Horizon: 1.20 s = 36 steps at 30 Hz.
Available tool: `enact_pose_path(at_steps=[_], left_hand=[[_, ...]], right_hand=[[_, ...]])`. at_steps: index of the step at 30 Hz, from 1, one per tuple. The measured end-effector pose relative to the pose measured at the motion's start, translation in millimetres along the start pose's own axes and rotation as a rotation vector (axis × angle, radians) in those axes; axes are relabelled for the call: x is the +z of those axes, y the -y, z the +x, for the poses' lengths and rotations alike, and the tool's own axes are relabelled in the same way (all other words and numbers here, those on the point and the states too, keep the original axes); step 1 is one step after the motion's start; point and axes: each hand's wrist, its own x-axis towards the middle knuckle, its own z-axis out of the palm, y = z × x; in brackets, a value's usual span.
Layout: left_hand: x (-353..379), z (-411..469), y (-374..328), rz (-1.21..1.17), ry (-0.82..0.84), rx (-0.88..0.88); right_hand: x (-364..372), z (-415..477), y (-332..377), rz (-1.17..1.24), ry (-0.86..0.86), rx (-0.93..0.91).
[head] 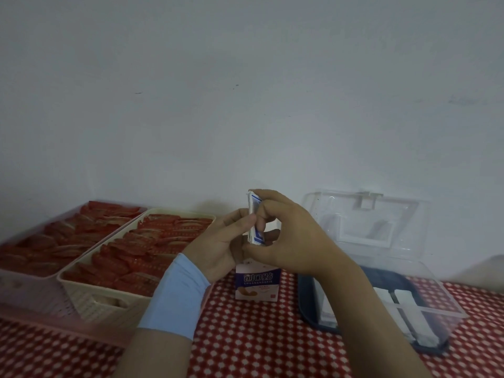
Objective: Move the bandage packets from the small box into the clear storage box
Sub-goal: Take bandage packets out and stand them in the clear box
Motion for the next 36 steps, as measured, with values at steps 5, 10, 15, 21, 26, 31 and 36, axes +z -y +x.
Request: enact_pose_path(at_steps=[5, 10, 15, 21, 26, 31, 36], left_hand=[[4.4, -4.8, -1.2, 0.036, 0.043, -0.034], [19.5, -9.4, -2.2, 0.094, 0.105, -0.097], [35.3, -8.4, 2.8, 0.160, 0.146, -0.145], [68.8, -6.1, 8.9, 0.332, 0.044, -0.161], [88.2, 2.6, 18.7, 1.037, -0.235, 0.118], [109.6, 9.7, 29.0, 0.942, -0.307, 0.115], [127.5, 16.7, 35.6, 0.858, -0.255, 0.052]], right_hand=[[-17.5, -4.5, 10.8, 0.175, 0.057, 0.191], [-41.5, -5.6, 4.7, 0.394, 0.046, 0.371], [-66.9, -17.0, 4.7, 0.272, 0.081, 0.373], [-97.5, -32.5, 7.7, 0.163, 0.075, 0.430], [-114.7, -38.5, 9.2, 0.042, 0.016, 0.503], [-127.6, -47.3, 8.4, 0.188, 0.051, 0.594], [-143.9, -59.0, -2.1, 0.337, 0.060, 0.731]])
